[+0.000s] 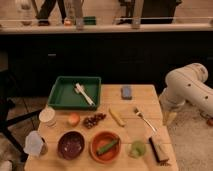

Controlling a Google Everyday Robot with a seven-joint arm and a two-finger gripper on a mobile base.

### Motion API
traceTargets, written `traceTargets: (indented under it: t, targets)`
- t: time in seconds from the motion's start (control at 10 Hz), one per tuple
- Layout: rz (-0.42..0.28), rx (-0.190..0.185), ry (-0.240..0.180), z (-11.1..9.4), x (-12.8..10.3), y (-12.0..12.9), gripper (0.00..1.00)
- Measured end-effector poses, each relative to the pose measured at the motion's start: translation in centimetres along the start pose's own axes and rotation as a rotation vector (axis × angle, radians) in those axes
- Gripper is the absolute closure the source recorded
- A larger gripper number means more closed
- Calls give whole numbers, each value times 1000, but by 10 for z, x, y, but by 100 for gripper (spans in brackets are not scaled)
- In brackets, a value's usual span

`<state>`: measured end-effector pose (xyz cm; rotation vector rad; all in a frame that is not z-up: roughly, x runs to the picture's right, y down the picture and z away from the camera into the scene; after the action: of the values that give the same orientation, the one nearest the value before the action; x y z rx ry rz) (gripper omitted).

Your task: Place pepper in table surface

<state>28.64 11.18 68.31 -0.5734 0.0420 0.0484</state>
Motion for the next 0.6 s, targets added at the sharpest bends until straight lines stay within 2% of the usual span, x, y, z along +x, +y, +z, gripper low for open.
traceTargets:
  t: [0.1,0.3,0.6]
  targets:
    - [-1,1,-1,0,0,0,20]
    - [-52,2,-28,0,-9,9,20]
    - [-170,-8,-94,0,-57,33,20]
